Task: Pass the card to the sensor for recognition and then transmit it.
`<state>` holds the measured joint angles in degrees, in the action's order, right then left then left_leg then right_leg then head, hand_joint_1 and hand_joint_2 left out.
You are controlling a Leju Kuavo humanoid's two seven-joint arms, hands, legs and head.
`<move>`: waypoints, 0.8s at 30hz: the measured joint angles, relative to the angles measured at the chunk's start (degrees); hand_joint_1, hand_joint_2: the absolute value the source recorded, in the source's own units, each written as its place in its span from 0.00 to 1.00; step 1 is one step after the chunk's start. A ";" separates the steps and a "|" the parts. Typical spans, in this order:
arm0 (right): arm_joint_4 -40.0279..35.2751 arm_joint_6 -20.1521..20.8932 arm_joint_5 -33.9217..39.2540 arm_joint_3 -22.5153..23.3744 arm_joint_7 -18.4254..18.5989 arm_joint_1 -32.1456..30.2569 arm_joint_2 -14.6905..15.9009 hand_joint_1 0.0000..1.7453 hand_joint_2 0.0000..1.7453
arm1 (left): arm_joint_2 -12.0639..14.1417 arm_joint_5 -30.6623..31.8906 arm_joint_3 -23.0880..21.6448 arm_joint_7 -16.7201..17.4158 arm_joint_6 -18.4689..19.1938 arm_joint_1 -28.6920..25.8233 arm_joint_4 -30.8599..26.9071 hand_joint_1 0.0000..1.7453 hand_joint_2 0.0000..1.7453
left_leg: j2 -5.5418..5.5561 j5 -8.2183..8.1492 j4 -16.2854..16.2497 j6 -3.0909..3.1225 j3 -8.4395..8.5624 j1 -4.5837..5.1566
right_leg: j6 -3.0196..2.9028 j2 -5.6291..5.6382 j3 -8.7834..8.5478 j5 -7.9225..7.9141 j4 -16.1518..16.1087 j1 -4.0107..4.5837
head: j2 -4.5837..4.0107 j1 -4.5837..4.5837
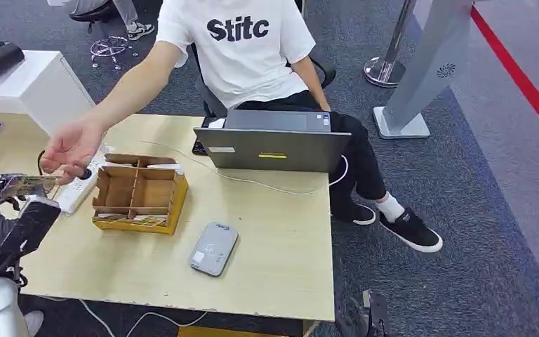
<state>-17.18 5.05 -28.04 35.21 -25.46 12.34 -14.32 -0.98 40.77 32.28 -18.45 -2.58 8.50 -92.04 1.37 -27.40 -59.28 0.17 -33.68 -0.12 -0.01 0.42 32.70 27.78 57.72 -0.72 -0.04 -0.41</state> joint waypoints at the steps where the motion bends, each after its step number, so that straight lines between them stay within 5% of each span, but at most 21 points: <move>1: 0.00 -0.11 0.00 -0.02 0.00 0.01 0.00 0.00 1.00 | -0.53 0.79 0.04 -0.24 -0.02 -0.03 -0.37 0.00 1.00 | 0.00 0.00 0.00 0.00 -0.01 0.01 | 0.00 -0.01 0.00 0.00 0.00 0.00 | -0.02 -0.02; 12: 0.00 -0.24 0.42 -0.04 -0.22 -0.01 0.00 0.00 1.00 | -3.44 6.21 -0.50 -1.05 -0.57 -1.17 -2.73 0.00 1.00 | 0.01 0.00 -0.02 0.00 0.01 0.03 | 0.01 -0.04 -0.01 -0.01 -0.03 -0.01 | -0.02 -0.02; 20: 0.00 -0.22 1.09 -0.24 -0.90 -0.04 0.00 0.00 1.00 | -3.08 18.95 -8.66 0.61 -1.82 -5.73 -3.50 0.00 1.00 | 0.00 -0.01 -0.02 0.00 -0.01 0.02 | 0.01 -0.03 0.02 0.00 -0.03 -0.01 | 0.00 -0.02; 24: 0.00 -0.22 1.20 -0.28 -0.92 -0.04 0.00 0.00 1.00 | -3.04 19.48 -9.47 0.79 -2.01 -6.07 -3.50 0.00 1.00 | 0.00 -0.01 -0.02 0.00 -0.02 0.02 | 0.01 -0.04 0.02 0.00 -0.03 -0.01 | -0.02 -0.02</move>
<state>-17.18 4.83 -26.84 34.93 -26.38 12.30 -14.32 -4.02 60.24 22.81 -17.66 -4.59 2.43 -95.54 1.37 -27.42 -59.29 0.18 -33.70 -0.10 -0.01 0.39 32.72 27.78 57.69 -0.73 -0.07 -0.44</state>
